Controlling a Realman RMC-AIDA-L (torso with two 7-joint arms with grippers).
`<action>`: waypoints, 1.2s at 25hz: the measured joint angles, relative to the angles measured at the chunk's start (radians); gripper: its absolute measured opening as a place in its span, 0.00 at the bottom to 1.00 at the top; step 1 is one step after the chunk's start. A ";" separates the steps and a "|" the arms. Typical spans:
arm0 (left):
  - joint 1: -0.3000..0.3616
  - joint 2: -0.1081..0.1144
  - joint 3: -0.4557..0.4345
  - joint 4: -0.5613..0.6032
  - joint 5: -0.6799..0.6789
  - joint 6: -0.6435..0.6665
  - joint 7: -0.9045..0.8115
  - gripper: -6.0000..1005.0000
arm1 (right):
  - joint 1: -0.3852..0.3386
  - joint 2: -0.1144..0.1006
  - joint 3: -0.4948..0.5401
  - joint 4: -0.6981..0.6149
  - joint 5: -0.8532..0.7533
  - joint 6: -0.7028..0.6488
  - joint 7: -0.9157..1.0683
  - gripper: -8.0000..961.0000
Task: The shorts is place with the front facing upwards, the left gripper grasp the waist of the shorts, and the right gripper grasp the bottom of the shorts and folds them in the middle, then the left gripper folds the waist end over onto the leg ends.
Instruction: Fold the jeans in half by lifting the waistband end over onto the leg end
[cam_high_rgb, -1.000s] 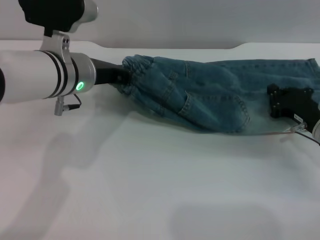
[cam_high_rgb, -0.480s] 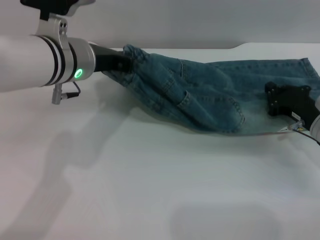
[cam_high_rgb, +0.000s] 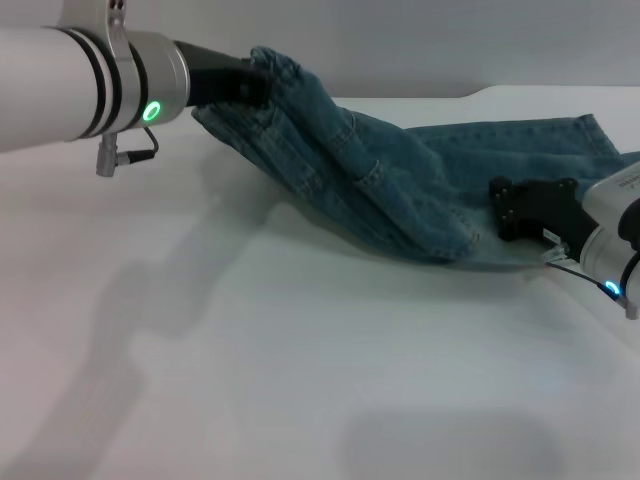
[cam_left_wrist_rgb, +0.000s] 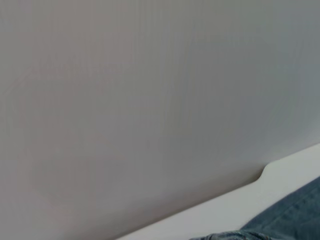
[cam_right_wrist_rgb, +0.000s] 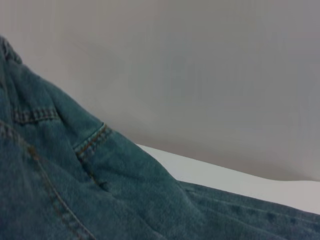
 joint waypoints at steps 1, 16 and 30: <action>0.000 0.000 -0.002 -0.011 0.001 -0.002 0.000 0.05 | 0.005 0.000 0.000 -0.005 0.001 0.000 0.003 0.01; -0.020 0.000 0.002 -0.094 0.001 -0.004 0.002 0.05 | 0.064 0.000 -0.187 -0.032 0.093 -0.002 0.089 0.01; -0.033 -0.002 0.040 -0.132 -0.006 0.005 0.009 0.05 | 0.066 0.000 -0.738 0.128 0.455 -0.154 0.136 0.01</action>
